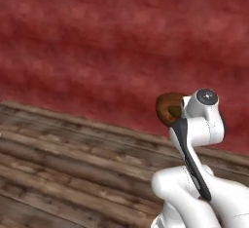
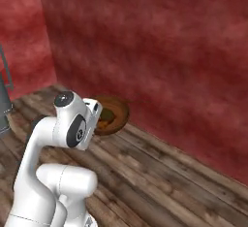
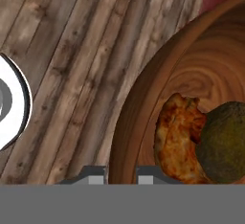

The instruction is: Pick the chicken drumstick and avocado from their plates and place them in the bowl. Then put the bowl in the fridge.

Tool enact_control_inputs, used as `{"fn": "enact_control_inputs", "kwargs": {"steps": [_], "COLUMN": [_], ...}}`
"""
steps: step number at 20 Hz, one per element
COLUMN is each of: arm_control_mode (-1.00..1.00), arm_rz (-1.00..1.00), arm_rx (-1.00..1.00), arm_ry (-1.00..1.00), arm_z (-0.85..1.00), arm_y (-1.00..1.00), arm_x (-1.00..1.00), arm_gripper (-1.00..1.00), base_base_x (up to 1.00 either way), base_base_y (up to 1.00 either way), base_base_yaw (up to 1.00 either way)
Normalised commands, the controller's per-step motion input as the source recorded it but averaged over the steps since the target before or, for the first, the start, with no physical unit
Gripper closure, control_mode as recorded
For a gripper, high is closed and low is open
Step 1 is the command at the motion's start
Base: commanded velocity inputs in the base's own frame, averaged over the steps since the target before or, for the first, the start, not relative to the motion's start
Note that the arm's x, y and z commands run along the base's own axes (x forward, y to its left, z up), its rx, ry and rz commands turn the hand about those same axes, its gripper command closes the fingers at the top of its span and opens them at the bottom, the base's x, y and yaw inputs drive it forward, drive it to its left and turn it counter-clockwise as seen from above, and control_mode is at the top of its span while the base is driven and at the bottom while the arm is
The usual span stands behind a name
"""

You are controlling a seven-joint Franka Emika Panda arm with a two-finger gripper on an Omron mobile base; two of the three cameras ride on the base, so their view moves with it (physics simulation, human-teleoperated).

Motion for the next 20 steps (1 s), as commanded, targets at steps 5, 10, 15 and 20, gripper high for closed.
{"fn": "enact_control_inputs", "kwargs": {"steps": [5,10,15,20], "arm_control_mode": [1.0,1.0,1.0,1.0], "arm_rz": [0.0,0.0,0.0,0.0], "arm_rx": [0.0,0.0,0.0,0.0], "arm_ry": [0.0,0.0,0.0,0.0], "arm_z": [0.0,0.0,0.0,0.0], "arm_y": [0.0,0.0,0.0,0.0], "arm_x": [0.0,0.0,0.0,0.0], "arm_gripper": [1.0,1.0,1.0,1.0], "base_base_x": [0.23,0.34,-0.08,-0.47], "base_base_y": [0.52,0.63,0.47,0.26], "base_base_yaw": [0.52,0.35,0.29,0.52]}}
